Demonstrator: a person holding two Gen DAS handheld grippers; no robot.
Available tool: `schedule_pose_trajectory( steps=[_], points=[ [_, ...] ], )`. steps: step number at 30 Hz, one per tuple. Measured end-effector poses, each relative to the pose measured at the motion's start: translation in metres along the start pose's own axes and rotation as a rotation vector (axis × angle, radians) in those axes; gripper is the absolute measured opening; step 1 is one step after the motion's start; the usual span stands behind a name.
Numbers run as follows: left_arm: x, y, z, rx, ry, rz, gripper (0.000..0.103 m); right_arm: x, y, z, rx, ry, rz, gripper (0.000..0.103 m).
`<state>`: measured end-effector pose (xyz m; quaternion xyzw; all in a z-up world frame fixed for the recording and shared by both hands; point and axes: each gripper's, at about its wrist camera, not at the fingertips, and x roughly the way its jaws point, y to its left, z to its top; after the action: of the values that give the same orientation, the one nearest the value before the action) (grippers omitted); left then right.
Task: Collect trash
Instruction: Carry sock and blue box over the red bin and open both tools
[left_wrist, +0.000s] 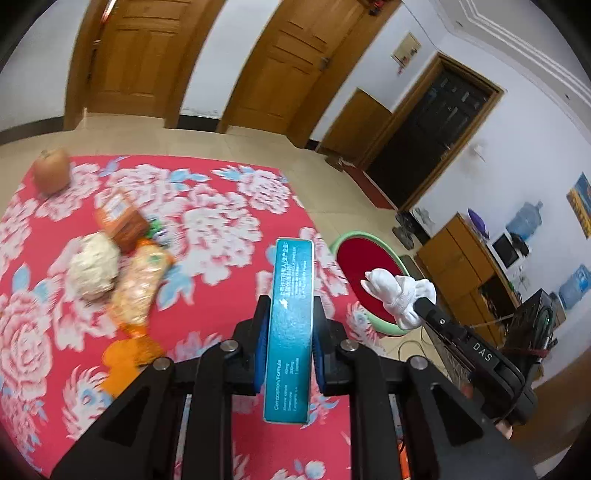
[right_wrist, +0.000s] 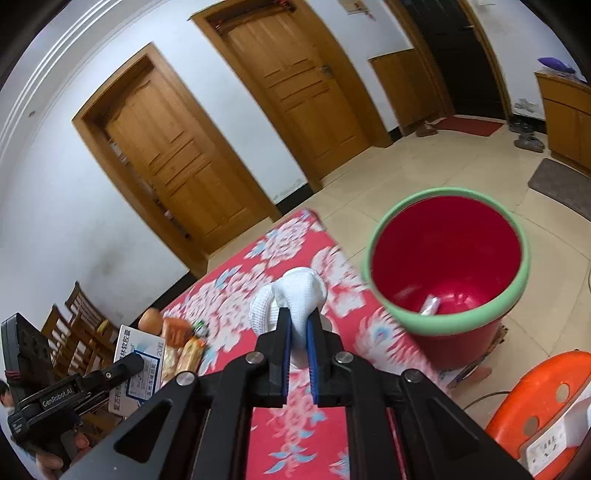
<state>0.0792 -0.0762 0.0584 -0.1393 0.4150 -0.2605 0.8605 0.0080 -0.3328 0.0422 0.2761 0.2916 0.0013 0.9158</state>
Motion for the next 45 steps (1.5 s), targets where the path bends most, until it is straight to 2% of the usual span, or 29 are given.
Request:
schedule_pose_trajectory(
  steps=[8,17,24,28,31,38,45],
  points=[
    [0.044,-0.043,0.015,0.091,0.041,-0.013,0.019,0.002,-0.046,0.017,0.086,-0.039,-0.076,0.01],
    [0.109,-0.076,0.03,0.175,0.102,-0.008,0.019,0.028,-0.094,0.028,0.174,-0.045,-0.186,0.011],
    [0.146,-0.097,0.035,0.212,0.139,-0.04,0.019,0.04,-0.123,0.037,0.248,-0.037,-0.207,0.013],
    [0.162,-0.106,0.033,0.219,0.162,-0.057,0.019,0.037,-0.13,0.041,0.275,-0.047,-0.198,0.034],
    [0.174,-0.114,0.031,0.229,0.179,-0.057,0.019,0.029,-0.131,0.044,0.278,-0.076,-0.197,0.035],
    [0.196,-0.132,0.027,0.25,0.202,-0.065,0.019,0.002,-0.132,0.052,0.262,-0.162,-0.24,0.045],
    [0.219,-0.149,0.019,0.294,0.226,-0.052,0.019,-0.015,-0.144,0.052,0.298,-0.2,-0.279,0.053]
  ],
)
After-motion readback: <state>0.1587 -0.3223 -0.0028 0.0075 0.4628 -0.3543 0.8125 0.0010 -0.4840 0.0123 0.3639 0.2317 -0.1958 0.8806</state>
